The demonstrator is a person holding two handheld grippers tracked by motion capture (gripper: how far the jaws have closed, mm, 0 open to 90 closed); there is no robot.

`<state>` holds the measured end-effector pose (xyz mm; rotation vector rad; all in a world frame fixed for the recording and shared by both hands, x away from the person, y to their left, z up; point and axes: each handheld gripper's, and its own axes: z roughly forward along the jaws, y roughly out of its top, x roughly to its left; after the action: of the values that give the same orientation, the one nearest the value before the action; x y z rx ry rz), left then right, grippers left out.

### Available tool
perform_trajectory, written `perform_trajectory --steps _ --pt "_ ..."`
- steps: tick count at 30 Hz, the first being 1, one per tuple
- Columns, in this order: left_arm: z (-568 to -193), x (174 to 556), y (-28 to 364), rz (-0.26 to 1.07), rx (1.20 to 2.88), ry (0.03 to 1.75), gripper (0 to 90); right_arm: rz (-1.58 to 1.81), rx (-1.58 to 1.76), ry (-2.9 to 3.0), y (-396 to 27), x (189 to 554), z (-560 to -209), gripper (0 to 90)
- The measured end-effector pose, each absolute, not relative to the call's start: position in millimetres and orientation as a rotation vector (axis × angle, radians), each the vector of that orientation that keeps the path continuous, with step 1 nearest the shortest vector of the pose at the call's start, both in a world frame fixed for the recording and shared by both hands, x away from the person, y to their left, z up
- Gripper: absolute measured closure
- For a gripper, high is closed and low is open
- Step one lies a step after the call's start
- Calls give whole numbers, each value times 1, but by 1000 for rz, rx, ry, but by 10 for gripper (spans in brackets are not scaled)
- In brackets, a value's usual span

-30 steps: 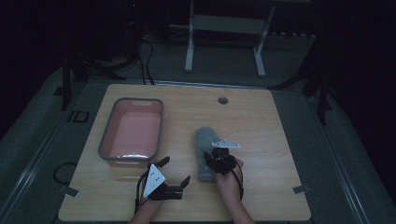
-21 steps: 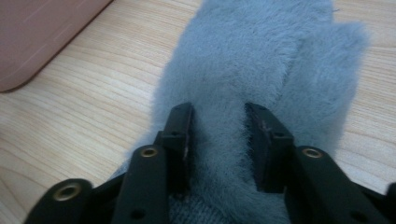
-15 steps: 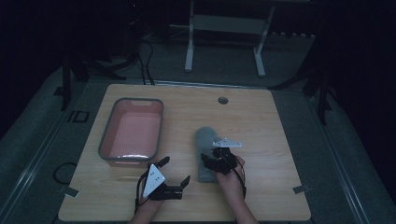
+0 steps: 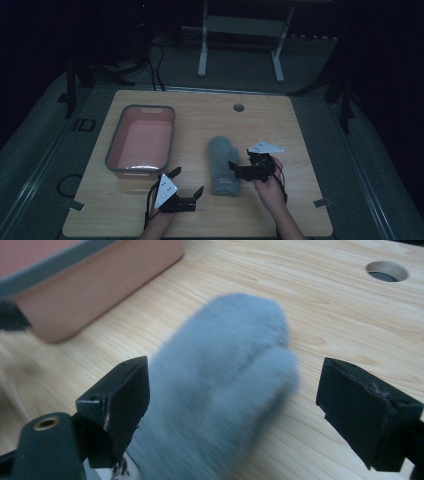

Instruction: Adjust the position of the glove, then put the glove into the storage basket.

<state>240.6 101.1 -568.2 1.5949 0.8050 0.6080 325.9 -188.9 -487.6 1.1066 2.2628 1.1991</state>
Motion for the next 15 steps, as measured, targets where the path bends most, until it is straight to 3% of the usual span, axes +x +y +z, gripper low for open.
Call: perform_trajectory --steps 5,12,15 --pt "-559 248 99 424 1619 849 8 1200 1167 2293 -222 318 -494 155" --pt "-534 270 81 392 1749 864 8 1255 1312 2311 -231 318 -501 118" --pt "-530 288 73 341 1788 905 8 1267 1306 2320 -221 324 -501 203"
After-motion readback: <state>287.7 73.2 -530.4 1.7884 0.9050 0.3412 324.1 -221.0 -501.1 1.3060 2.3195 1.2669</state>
